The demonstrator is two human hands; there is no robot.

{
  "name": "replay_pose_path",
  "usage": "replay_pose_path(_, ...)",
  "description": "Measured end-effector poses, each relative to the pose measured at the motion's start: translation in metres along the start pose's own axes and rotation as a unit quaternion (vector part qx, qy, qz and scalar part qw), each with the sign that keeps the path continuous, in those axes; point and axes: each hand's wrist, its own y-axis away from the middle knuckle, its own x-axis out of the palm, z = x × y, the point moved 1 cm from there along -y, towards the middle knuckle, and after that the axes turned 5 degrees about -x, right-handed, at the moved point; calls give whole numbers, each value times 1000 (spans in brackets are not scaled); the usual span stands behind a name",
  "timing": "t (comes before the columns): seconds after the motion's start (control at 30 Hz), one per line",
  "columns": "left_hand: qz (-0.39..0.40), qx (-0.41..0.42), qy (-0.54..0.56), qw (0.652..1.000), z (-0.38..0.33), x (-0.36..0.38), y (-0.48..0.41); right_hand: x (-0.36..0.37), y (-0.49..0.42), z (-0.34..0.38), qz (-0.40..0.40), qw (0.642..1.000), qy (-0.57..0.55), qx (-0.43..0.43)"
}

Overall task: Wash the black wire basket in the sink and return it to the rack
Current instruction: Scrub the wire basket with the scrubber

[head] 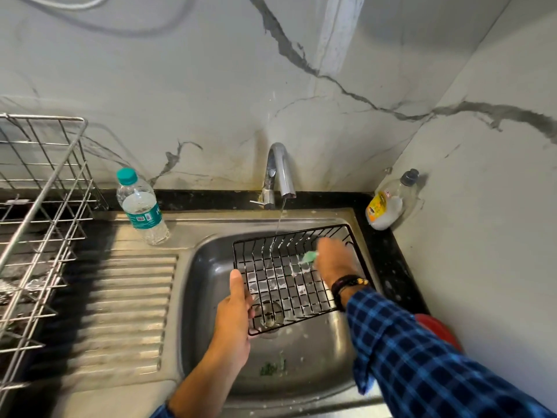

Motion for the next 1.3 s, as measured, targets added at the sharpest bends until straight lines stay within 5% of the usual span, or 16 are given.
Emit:
replay_pose_path(0.07, -13, 19, -16, 1000, -2, -2, 2, -8, -5, -16, -25, 998, 54, 0)
replay_pose_path(0.23, -33, 86, -53, 994, -9, -1, 1, 7, -2, -6, 24, 974, 142, -175)
replay_pose_path(0.47, -64, 154, -63, 984, -19, -5, 4, 12, 9, -10, 197, 904, 279, -258)
replay_pose_path(0.63, -70, 165, -75, 981, -29, -10, 2, 22, 18, -14, 262, 887, 255, -281)
replay_pose_path(0.83, -74, 183, -150, 969, -42, -7, 3, -7, 3, -6, -1, 926, 301, -228)
replay_pose_path(1.0, -82, 272, -178, 942, -50, -7, 1, 26, 17, -9, 60, 921, 276, -267)
replay_pose_path(1.17, -104, 269, -210, 934, -42, -4, 4, 56, 40, -9, 172, 902, 222, -329)
replay_pose_path(1.3, -86, 276, -196, 937, -36, -6, 1, 28, 26, -18, 82, 928, 214, -295)
